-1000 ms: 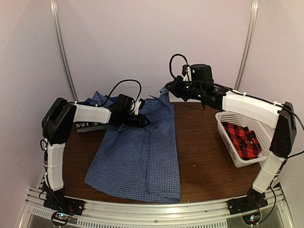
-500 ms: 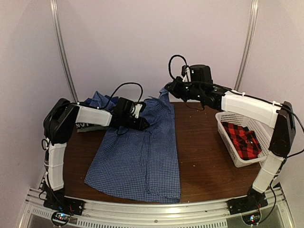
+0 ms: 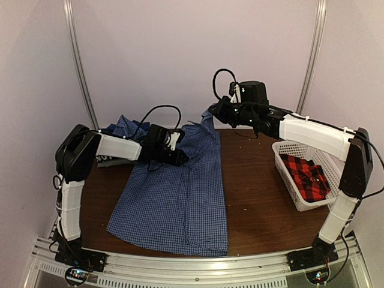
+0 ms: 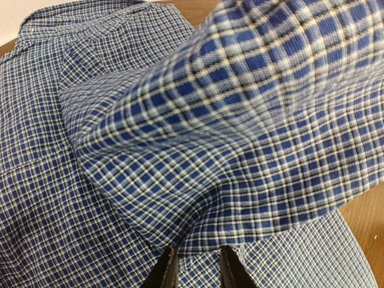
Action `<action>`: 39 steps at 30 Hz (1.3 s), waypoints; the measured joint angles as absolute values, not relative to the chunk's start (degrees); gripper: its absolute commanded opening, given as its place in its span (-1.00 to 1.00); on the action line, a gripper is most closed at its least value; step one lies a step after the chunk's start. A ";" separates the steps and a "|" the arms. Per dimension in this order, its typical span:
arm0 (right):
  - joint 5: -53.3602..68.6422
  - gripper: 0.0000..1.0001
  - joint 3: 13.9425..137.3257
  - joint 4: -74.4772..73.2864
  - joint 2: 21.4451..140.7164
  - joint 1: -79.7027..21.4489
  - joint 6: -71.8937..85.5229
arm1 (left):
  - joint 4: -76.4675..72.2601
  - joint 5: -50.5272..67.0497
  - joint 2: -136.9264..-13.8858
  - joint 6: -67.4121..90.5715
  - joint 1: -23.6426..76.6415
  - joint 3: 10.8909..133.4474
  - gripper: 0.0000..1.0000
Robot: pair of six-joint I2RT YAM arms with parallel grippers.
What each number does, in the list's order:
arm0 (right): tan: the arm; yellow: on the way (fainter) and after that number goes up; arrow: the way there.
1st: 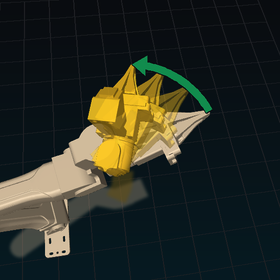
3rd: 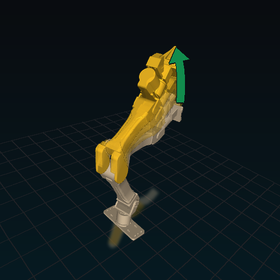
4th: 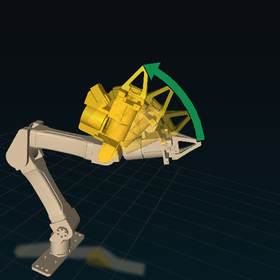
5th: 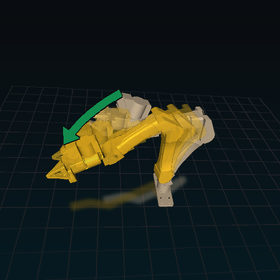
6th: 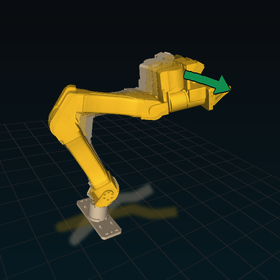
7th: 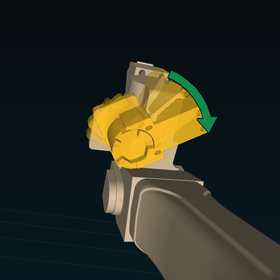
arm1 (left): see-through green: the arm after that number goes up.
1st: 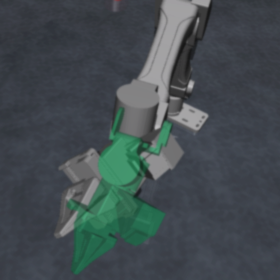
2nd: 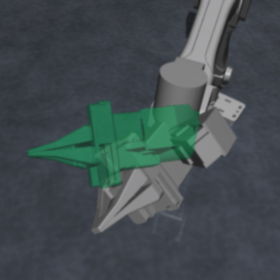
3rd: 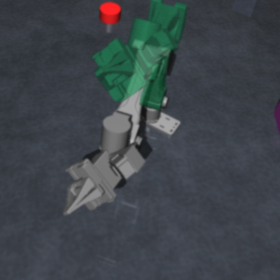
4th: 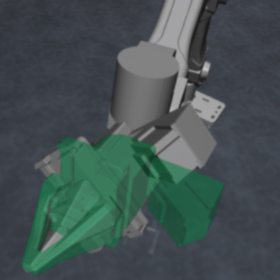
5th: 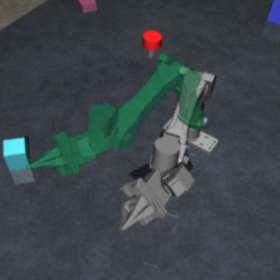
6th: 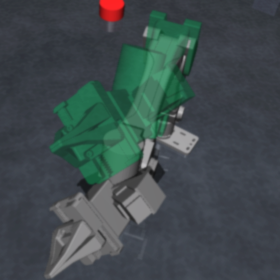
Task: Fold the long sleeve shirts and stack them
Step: Adjust the sleeve of the 1/3-folded shirt.
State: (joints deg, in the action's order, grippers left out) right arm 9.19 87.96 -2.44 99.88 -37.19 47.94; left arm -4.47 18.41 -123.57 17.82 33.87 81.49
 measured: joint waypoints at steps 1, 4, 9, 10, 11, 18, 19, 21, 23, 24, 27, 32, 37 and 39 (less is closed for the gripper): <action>9.19 -1.00 87.96 -2.48 99.90 -37.19 47.94 | -4.49 18.39 -123.72 17.65 33.87 81.49 -0.48; 9.19 -1.00 88.27 -2.92 100.22 -37.19 47.90 | -4.47 18.22 -124.22 17.34 33.93 81.49 -0.46; 9.19 -1.00 88.95 -3.31 100.68 -37.19 47.90 | -4.47 18.02 -124.66 16.99 34.09 81.49 -0.43; 9.19 -1.00 88.99 -3.33 100.68 -37.19 47.88 | -4.47 18.00 -124.68 16.95 34.15 81.49 -0.43; 9.19 -1.00 88.99 -3.33 100.71 -37.19 47.86 | -4.47 17.98 -124.73 16.91 34.22 81.49 -0.42; 9.19 -1.00 89.01 -3.46 101.03 -37.19 47.72 | -4.47 17.74 -124.99 16.53 34.35 81.54 -0.35; 9.19 -1.00 89.03 -3.49 101.12 -37.17 47.72 | -4.47 17.72 -125.14 16.51 34.37 81.54 -0.35; 9.17 -1.00 89.47 -3.84 101.41 -37.15 47.68 | -4.47 17.72 -125.36 16.47 34.39 81.54 -0.34; 9.17 -1.00 90.04 -3.90 101.71 -37.08 47.59 | -4.47 17.63 -125.49 16.40 34.46 81.54 -0.34; 9.17 -1.00 90.11 -3.92 101.71 -36.99 47.48 | -4.45 17.56 -125.54 16.38 34.48 81.54 -0.36; 9.17 -1.00 90.52 -4.14 101.78 -36.73 47.09 | -4.47 17.08 -125.64 16.36 34.57 81.54 -0.53; 9.17 -1.00 90.61 -4.16 101.86 -36.60 46.83 | -4.49 15.46 -125.69 16.62 34.59 81.54 -0.95; 9.17 -1.00 90.54 -4.16 101.89 -36.60 46.85 | -4.62 11.86 -125.69 17.52 34.72 81.38 -1.00; 9.17 -1.00 90.30 -4.14 101.89 -36.60 46.89 | -4.80 10.31 -125.60 18.37 34.81 80.84 -1.00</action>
State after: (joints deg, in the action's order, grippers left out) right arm 9.17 90.30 -4.14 101.89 -36.60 46.89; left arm -4.80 10.31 -125.60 18.37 34.81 80.84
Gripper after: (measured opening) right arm 0.015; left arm 0.008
